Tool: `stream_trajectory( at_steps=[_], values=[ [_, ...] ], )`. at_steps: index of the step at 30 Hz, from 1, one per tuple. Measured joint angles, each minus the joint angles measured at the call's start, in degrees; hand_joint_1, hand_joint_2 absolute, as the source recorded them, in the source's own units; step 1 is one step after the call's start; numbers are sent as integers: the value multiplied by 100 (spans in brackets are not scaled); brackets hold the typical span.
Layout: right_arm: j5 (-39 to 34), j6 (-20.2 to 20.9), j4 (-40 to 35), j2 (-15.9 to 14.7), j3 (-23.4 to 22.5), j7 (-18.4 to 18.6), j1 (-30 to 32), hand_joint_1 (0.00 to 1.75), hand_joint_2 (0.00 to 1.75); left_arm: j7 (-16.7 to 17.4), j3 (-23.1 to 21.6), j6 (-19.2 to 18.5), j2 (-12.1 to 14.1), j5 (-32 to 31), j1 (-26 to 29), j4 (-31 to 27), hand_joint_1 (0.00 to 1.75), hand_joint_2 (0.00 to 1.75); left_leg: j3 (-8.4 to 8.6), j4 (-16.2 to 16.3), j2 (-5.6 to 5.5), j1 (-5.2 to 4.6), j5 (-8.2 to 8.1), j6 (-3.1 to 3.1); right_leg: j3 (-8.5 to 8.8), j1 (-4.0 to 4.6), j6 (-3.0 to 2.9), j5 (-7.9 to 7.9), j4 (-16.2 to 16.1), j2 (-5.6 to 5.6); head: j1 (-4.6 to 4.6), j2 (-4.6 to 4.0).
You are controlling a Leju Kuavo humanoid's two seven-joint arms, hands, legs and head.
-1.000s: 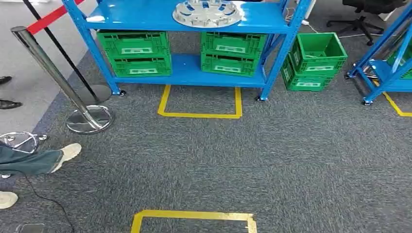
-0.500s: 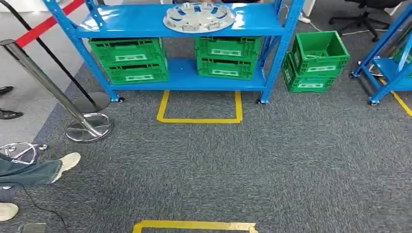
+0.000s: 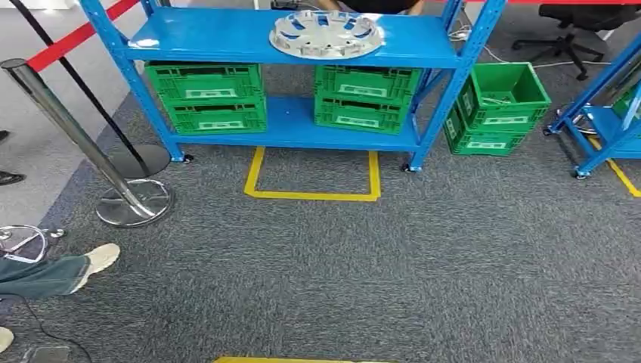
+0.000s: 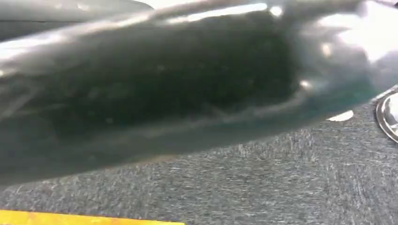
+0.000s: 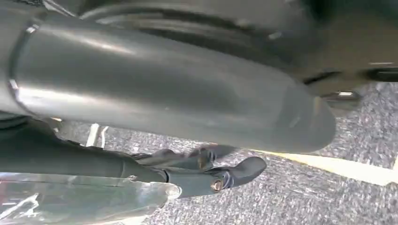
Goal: Take the parts from the cabinet and place them on the table.
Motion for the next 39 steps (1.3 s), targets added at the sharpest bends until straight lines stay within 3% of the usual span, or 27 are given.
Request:
stream_trajectory(
  at_steps=[1, 2, 5, 7, 9, 10, 11, 12, 15, 16, 17, 20, 21, 22, 25, 26, 27, 28, 30, 31, 32, 33, 34, 35, 36, 37, 39],
  values=[
    [0, -2, 0, 0, 0, 4, 16, 0, 0, 0, 2, 7, 0, -2, 11, 7, 0, 0, 52, 0, -6, -12, -39, 5, -102, 1, -9, 36, 9, 0, 0, 0],
    [-2, -2, 0, 0, 0, 4, 26, 0, 0, 0, 4, 9, 0, -13, 18, 15, 0, 0, 119, 0, -15, -24, -85, 4, -78, 8, -42, 248, -224, 0, 2, 0],
    [-18, -2, 0, 0, -2, 13, 25, 0, 0, 2, 9, 15, -22, -33, 20, 22, 0, 0, 304, -11, -21, -43, -226, -10, 347, 77, -210, 1213, -1553, -9, 0, 0],
    [-20, 0, 0, 0, 0, 33, 13, 0, 0, 7, 22, 15, -39, -46, 3, 28, 0, 0, 341, -24, -34, -38, -288, -90, 336, 116, -230, 928, -1552, -22, -11, 0],
    [-20, -2, 0, 4, 0, 50, 44, 0, 0, 11, 31, 22, -42, -68, 19, 31, 0, 0, 413, 39, -33, -31, -212, -174, 402, 120, -331, 1082, -1643, -4, -17, 0],
    [-20, -2, 0, 15, 0, 54, 43, 0, 0, 13, 33, 20, -48, -76, 16, 33, 0, 0, 445, 56, -34, -41, -232, -197, 569, 86, -357, 1119, -1665, 6, -29, 0],
    [-20, -2, 2, 15, 0, 50, 36, 0, 0, 13, 33, 20, -57, -76, 8, 37, 0, 0, 413, 179, -31, -33, -307, -210, 609, 65, -363, 1119, -1705, -7, -26, 0],
    [-22, -4, 2, 17, -2, 52, 17, 0, 0, 11, 33, 24, -55, -74, -10, 37, 0, 0, 279, 432, -26, -28, -425, -238, 642, 56, -381, 1111, -1720, -10, -87, -2],
    [-20, 2, 2, 20, 0, 52, 16, 0, 0, 11, 33, 26, -42, -76, -9, 39, 0, 0, -507, 1574, -24, 0, -958, -332, 687, 38, -394, 1023, -1720, -1, -101, -2],
    [-20, 2, 2, 28, 0, 52, 29, 0, 0, 11, 33, 24, -44, -76, 4, 42, 0, 0, -640, 1655, -24, 12, -932, -346, 717, 31, -389, 992, -1720, 11, -109, 0],
    [-20, 2, 2, 31, 0, 52, 39, 0, 0, 11, 37, 26, -42, -76, 13, 44, 0, 0, -656, 1518, -24, 26, -750, -363, 763, 21, -375, 957, -1720, 21, -109, 0],
    [-20, 0, 2, 31, 0, 52, 38, 0, 0, 11, 44, 28, -33, -81, 15, 44, 0, 0, -268, 215, -17, 71, 276, -433, 944, -43, -271, 813, -1720, 30, -116, -2],
    [-20, -2, 7, 31, 0, 52, 26, 0, 0, 13, 53, 26, -46, -85, 17, 52, 0, 0, -259, 36, 6, 70, 132, -424, 1009, -22, -227, 754, -1679, 30, -142, -2],
    [-20, -2, 9, 31, 0, 52, 23, 0, 0, 13, 59, 24, -46, -92, -9, 55, 0, 0, -246, 41, 32, 50, -9, -330, 913, -10, -177, 712, -1713, 20, -173, 0],
    [-20, -2, 9, 31, 0, 55, 25, 0, 0, 15, 77, 26, -50, -100, 15, 57, 0, 0, -149, -3, -1, 71, 109, -155, 1115, -9, -59, 681, -1748, 18, -131, -2],
    [-20, -2, 9, 31, 0, 52, 26, 0, 0, 15, 81, 31, -50, -100, 25, 57, 0, 0, -98, -12, 7, 72, 109, -108, 1083, -16, -39, 635, -1687, 2, -131, 0],
    [-20, -2, 9, 31, 0, 52, 4, 0, 0, 15, 83, 31, -50, -100, 20, 59, 0, 0, -63, -11, 7, 70, 81, -72, 941, -18, -24, 572, -1395, -4, -114, 0],
    [-20, -2, 9, 31, 0, 52, -7, 0, 0, 13, 85, 31, -50, -100, 16, 59, 0, 0, -46, -11, 8, 63, 54, -50, 669, -19, -9, 461, -957, -5, -87, 0],
    [-20, -2, 9, 31, 0, 52, 9, 0, 0, 13, 90, 33, -48, -100, 11, 59, 0, 0, 11, -11, 7, 42, -29, -25, 60, -18, 5, 49, -81, -5, -74, 0],
    [-20, -2, 9, 31, 0, 52, 26, 0, 0, 13, 90, 31, -48, -100, 17, 59, 0, 0, 67, -11, 3, 31, -80, -21, -124, -18, -3, -50, 68, -4, -74, 0],
    [-20, -2, 9, 31, 0, 52, 36, 0, 0, 15, 94, 33, -50, -100, 27, 59, 0, 0, 138, -11, -6, 24, -134, -21, -178, -16, -14, -3, -26, -5, -81, 0],
    [-20, -2, 9, 31, 0, 52, 40, 0, 0, 15, 98, 31, -50, -100, 31, 59, 0, 0, 228, -11, -16, 19, -198, -24, -134, -10, -38, 181, -322, -4, -74, 0],
    [-20, -2, 9, 31, 0, 52, 40, 0, 0, 13, 103, 31, -50, -100, 27, 59, 0, 0, 320, -11, -23, 17, -259, -34, -31, -2, -66, 464, -737, -4, -79, 0],
    [-20, -2, 9, 31, 0, 52, 41, 0, 0, 15, 105, 31, -50, -100, 24, 59, 0, 0, 390, -14, -23, 17, -327, -50, 88, 10, -115, 885, -1213, -7, -72, 0],
    [-22, -2, 9, 31, 0, 52, 58, 0, 0, 15, 120, 31, -52, -103, 25, 61, 0, 0, 444, -10, -27, 12, -384, -72, 89, 23, -149, 1344, -1505, -12, -74, 0],
    [-22, 0, 9, 31, 0, 52, 56, 0, 0, 13, 120, 33, -52, -122, 9, 66, 0, 0, 472, -20, -46, -2, -426, -114, 109, 47, -162, 1229, -1526, -12, -68, 0],
    [-24, 0, 9, 33, 0, 59, 53, 0, 0, 13, 125, 35, -48, -135, 8, 68, 0, 0, 533, -24, -48, 12, -419, -189, 212, 63, -223, 1266, -1560, 13, -72, 0]
  ],
)
